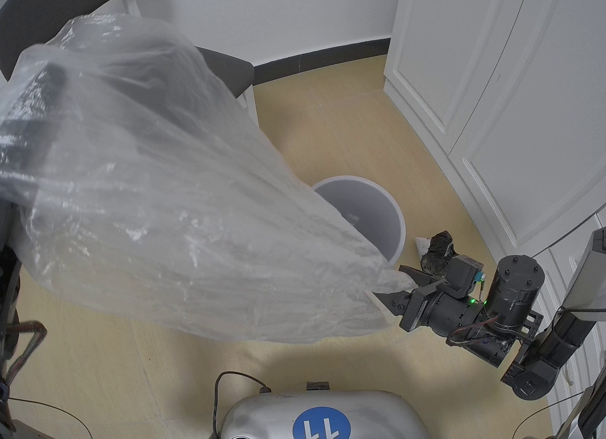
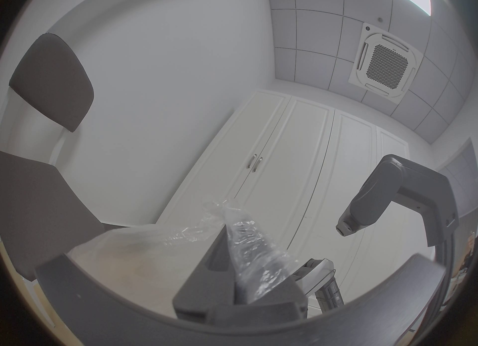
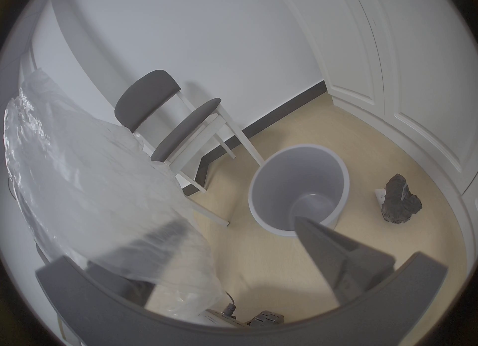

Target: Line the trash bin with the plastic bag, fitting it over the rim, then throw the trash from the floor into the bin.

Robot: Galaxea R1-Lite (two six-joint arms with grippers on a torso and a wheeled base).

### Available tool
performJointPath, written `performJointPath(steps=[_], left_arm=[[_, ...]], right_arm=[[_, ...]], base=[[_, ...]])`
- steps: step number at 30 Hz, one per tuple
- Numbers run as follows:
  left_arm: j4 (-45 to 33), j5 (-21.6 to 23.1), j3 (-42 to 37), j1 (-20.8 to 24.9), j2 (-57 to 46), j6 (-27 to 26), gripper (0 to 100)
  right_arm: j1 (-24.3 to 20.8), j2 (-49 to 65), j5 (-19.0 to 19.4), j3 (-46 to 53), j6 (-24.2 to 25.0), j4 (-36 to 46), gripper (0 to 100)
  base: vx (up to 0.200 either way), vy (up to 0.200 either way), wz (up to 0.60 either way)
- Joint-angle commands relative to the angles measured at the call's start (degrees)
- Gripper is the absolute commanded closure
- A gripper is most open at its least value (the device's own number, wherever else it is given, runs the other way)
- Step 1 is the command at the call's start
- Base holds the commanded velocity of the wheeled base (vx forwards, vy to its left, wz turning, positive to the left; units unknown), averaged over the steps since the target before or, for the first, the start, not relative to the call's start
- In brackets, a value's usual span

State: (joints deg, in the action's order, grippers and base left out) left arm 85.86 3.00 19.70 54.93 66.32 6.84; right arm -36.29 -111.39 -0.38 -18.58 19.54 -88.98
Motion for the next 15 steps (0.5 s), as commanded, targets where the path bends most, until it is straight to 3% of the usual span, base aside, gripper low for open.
performJointPath(steps=[1, 15], left_arm=[[-0.08, -0.01, -0.1, 0.0, 0.13, 0.02, 100], [-2.27, -0.27, -0.19, -1.49, 1.45, 3.09, 100]], right_arm=[[-0.27, -0.15, -0.15, -0.23, 0.15, -1.02, 100], [0.52, 5.48, -1.2, -1.72, -0.21, -1.02, 100]], base=[[0.0, 0.0, 0.0], [0.0, 0.0, 0.0]])
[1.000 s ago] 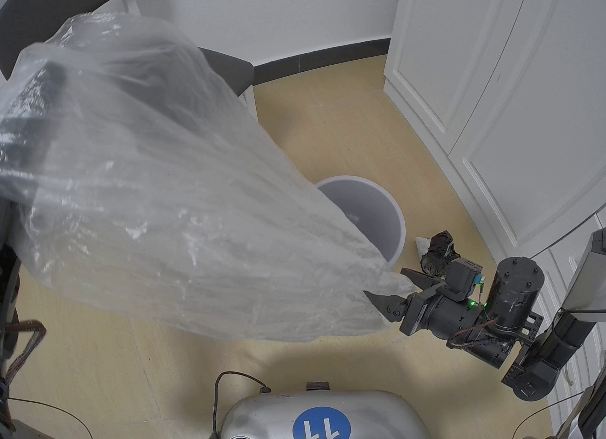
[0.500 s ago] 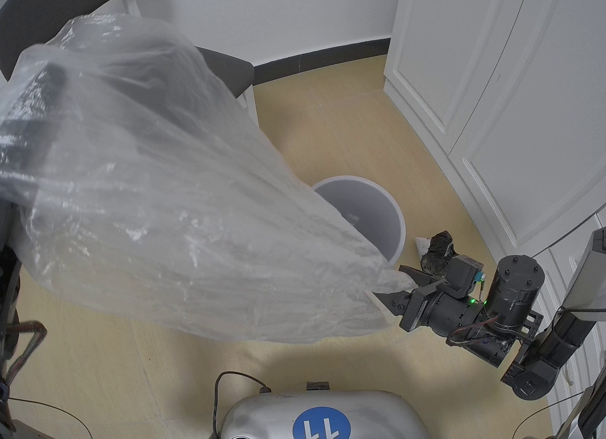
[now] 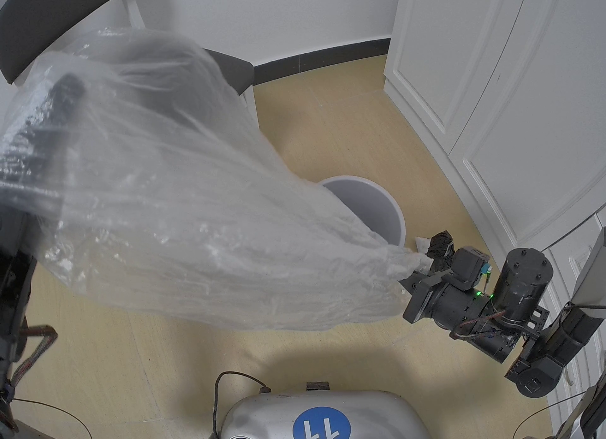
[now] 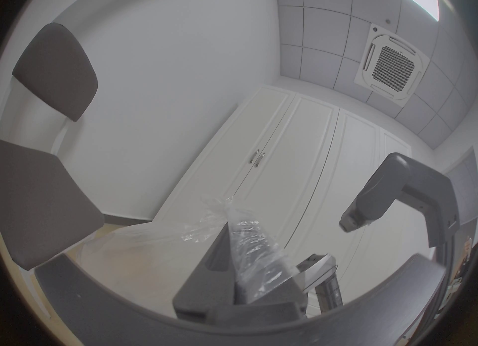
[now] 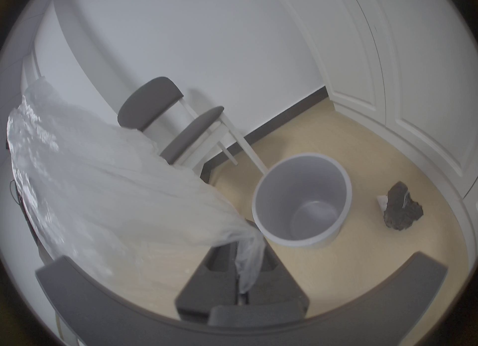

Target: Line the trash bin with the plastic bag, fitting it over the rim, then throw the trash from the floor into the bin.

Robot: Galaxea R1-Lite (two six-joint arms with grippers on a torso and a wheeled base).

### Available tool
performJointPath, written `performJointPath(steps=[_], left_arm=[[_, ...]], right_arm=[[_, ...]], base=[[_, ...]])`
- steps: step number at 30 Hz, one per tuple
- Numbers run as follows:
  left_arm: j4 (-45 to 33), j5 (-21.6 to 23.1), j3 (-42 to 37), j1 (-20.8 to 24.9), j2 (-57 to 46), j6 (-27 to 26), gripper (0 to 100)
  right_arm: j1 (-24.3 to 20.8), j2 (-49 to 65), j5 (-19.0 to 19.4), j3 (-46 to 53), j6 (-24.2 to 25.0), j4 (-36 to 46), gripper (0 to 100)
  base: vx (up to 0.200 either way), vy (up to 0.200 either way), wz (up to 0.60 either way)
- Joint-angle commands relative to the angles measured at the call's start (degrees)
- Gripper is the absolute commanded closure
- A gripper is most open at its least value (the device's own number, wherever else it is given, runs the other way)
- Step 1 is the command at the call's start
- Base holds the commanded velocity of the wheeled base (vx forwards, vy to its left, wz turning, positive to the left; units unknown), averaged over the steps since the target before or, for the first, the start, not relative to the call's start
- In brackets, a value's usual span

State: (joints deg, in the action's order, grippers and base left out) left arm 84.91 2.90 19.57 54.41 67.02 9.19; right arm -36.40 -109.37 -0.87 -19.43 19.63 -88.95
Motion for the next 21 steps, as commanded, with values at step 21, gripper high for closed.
performJointPath(steps=[21], left_arm=[[-37.89, -0.18, 2.41, -23.47, 0.48, -7.87, 100]], right_arm=[[9.42, 18.58, -9.95, -2.63, -17.25, 11.26, 100]], base=[[0.0, 0.0, 0.0]])
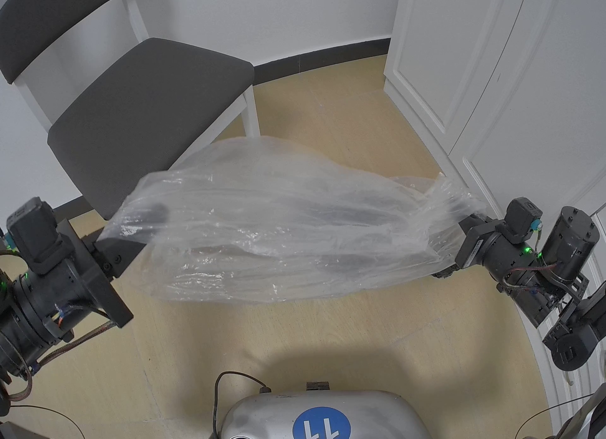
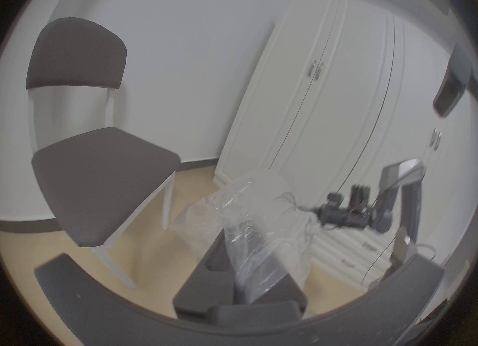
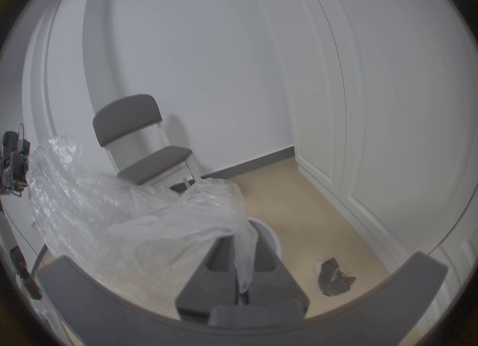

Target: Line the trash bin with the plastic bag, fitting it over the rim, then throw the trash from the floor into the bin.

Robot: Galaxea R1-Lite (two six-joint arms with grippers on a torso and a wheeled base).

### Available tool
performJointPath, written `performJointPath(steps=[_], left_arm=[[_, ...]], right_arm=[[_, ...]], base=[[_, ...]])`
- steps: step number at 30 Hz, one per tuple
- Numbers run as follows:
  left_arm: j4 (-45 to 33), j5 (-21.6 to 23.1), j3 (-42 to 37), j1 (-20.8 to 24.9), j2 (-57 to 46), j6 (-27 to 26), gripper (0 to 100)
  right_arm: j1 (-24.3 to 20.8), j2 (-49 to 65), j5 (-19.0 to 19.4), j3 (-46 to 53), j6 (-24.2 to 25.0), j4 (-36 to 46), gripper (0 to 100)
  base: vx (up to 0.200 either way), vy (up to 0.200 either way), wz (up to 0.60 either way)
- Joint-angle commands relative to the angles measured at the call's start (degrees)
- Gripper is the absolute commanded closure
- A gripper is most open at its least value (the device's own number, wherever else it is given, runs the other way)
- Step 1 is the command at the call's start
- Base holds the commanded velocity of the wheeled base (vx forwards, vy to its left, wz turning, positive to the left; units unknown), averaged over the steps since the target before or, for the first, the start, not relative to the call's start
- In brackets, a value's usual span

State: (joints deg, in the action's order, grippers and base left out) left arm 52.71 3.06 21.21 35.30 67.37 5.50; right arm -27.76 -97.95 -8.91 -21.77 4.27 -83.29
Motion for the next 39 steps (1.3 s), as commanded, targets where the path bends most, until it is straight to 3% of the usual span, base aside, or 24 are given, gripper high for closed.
performJointPath(steps=[1, 8, 12, 20, 28, 39], left_arm=[[-6.57, -0.51, 0.94, -4.45, 0.4, -4.88, 100], [-9.12, -6.75, 1.82, -4.37, 2.42, -6.38, 100], [-8.85, -9.04, 1.9, -4.28, 3.47, -7.34, 100], [-8.85, -8.95, 1.9, -4.54, 3.3, -7.34, 100], [-9.21, -8.51, 1.9, -6.21, 3.3, -7.26, 100], [-9.29, -4.99, 1.64, -9.11, 3.21, -7.08, 100]], right_arm=[[0.51, 8.3, -2.43, -0.38, -2.16, 7.17, 100], [-0.81, 11.55, -6.73, -1.61, -3.48, 11.13, 100], [-1.25, 12.96, -7.26, -1.25, -5.06, 11.22, 100], [-1.6, 14.72, -7.44, -0.38, -7.43, 11.3, 100], [-0.98, 16.13, -10.95, 2.44, -13.41, 11.22, 100], [1.22, 17.18, -10.78, 3.93, -14.81, 11.3, 100]], base=[[0.0, 0.0, 0.0], [0.0, 0.0, 0.0], [0.0, 0.0, 0.0], [0.0, 0.0, 0.0], [0.0, 0.0, 0.0], [0.0, 0.0, 0.0]])
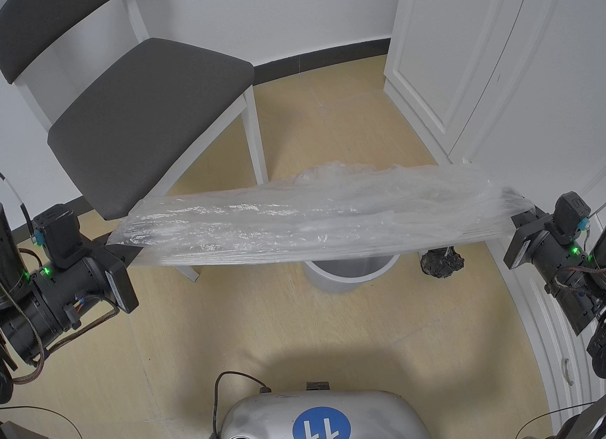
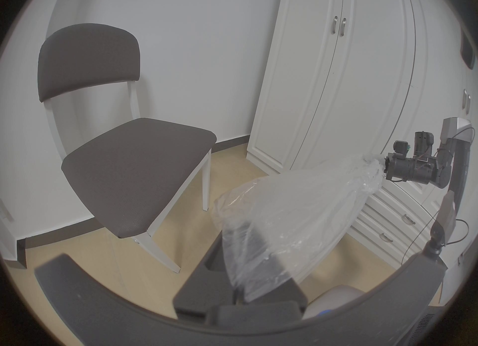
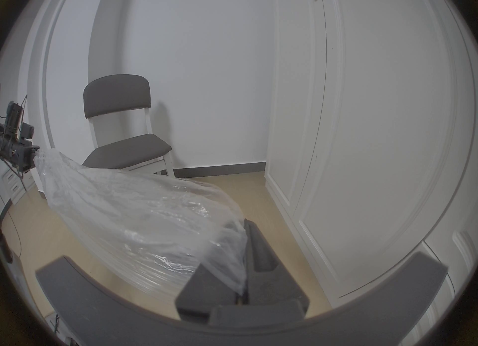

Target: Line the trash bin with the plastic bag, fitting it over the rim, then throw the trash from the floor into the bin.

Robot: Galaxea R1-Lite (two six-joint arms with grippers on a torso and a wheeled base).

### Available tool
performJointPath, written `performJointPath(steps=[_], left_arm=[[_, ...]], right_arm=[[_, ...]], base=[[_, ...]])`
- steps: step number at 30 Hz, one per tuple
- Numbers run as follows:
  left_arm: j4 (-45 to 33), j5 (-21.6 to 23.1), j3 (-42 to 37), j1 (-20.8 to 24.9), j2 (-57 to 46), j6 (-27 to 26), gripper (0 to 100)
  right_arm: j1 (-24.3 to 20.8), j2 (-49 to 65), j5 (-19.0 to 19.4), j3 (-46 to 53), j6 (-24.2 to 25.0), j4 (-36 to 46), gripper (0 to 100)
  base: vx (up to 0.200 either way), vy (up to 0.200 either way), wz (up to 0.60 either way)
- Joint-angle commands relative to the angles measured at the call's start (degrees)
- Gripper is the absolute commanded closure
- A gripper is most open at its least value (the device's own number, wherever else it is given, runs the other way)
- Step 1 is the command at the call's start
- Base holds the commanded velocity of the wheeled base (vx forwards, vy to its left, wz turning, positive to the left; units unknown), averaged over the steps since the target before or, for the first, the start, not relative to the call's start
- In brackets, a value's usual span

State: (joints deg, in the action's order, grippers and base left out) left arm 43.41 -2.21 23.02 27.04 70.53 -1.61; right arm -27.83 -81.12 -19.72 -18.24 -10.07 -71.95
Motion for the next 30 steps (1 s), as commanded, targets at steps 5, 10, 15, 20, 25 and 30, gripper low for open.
performJointPath(steps=[5, 10, 15, 20, 25, 30], left_arm=[[0.01, 0.27, -0.08, -0.94, 0.04, 0.12, 100], [0.01, 0.27, 0.01, -1.29, 0.13, 0.2, 100], [-0.08, 0.36, 0.1, -1.46, 0.13, 0.2, 100], [-0.08, 0.36, 0.1, -1.46, 0.22, 0.29, 100], [-0.08, 0.45, 0.1, -2.25, 0.22, 0.2, 100], [-0.08, 1.24, 0.1, -3.48, 0.22, 0.2, 100]], right_arm=[[3.05, 0.26, 0.39, 0.22, -0.74, -0.03, 100], [3.57, 0.26, 0.56, 0.04, -0.65, -0.03, 100], [4.98, 0.08, 0.65, -0.31, -0.57, 0.76, 100], [5.16, 0.52, 0.65, -0.48, -0.39, 2.16, 100], [5.59, 0.87, 0.65, -0.48, -0.39, 2.69, 100], [7.09, 0.87, 0.65, -0.57, -0.48, 3.92, 100]], base=[[0.0, 0.0, 0.0], [0.0, 0.0, 0.0], [0.0, 0.0, 0.0], [0.0, 0.0, 0.0], [0.0, 0.0, 0.0], [0.0, 0.0, 0.0]])
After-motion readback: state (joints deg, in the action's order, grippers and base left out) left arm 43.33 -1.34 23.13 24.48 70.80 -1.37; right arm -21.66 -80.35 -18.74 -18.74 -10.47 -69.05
